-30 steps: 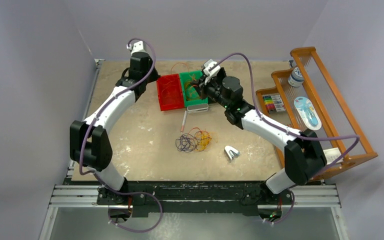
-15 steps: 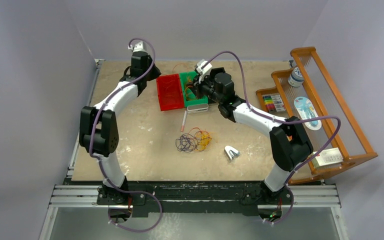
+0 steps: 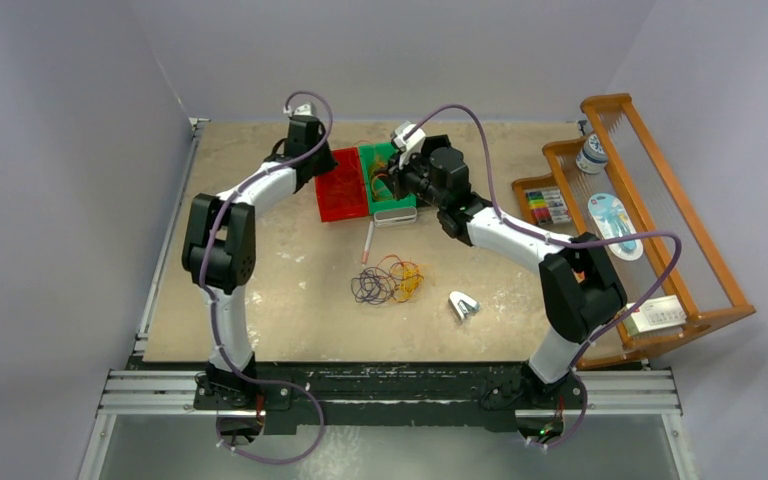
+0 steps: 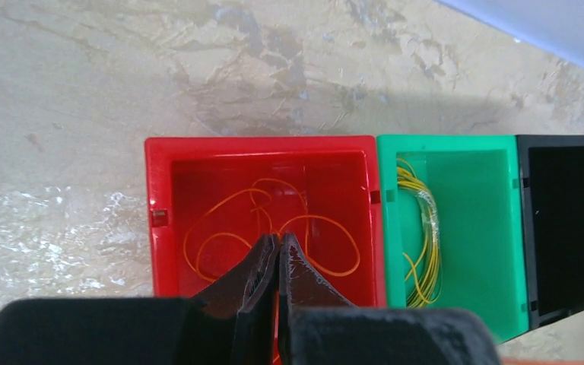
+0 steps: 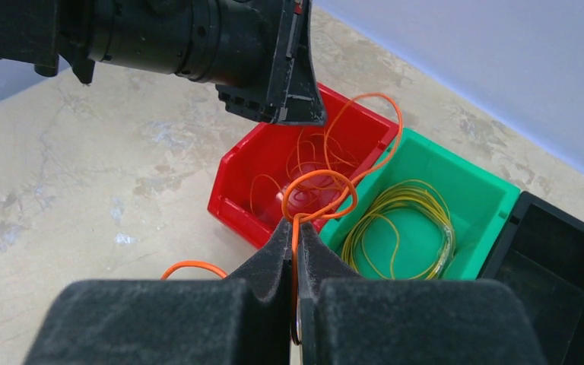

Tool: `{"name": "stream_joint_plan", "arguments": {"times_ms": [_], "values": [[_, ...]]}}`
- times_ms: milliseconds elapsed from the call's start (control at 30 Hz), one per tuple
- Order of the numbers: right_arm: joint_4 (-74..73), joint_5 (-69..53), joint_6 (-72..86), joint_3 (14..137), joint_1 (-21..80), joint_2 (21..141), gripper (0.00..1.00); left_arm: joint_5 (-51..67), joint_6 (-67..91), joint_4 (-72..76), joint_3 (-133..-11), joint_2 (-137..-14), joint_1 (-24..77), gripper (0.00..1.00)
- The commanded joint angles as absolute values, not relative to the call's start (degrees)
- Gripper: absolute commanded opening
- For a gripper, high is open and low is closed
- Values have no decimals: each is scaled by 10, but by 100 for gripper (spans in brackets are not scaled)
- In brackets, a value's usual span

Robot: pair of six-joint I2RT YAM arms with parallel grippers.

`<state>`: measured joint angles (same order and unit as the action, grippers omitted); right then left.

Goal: Untangle the cables

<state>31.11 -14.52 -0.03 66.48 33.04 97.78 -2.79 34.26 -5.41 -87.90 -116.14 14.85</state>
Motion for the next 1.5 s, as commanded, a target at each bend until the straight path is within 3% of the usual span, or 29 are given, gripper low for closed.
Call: {"name": "stream_joint_plan", "arguments": {"times_ms": [0, 100, 367, 667, 700, 767, 1033, 1467], "values": [[329, -148, 0, 660, 328, 944, 0, -40, 332, -51, -910, -1177, 158, 0], [326, -154, 0, 660, 328, 945, 0, -43, 331, -53, -909, -1181, 161, 1], [318, -173, -1, 667, 328, 951, 0, -60, 330, -54, -888, -1136, 162, 26], [307, -178, 3, 694, 328, 978, 0, -82, 335, -57, -842, -1051, 161, 42], [306, -180, 3, 699, 328, 982, 0, -83, 336, -56, -838, -1044, 162, 49], [303, -185, 3, 710, 328, 994, 0, -81, 337, -56, -831, -1033, 161, 54], [289, -184, 0, 752, 328, 1027, 0, -78, 344, -66, -817, -1009, 157, 57], [214, -168, -5, 876, 328, 1125, 0, -114, 306, -151, -785, -862, 151, 58]]}}
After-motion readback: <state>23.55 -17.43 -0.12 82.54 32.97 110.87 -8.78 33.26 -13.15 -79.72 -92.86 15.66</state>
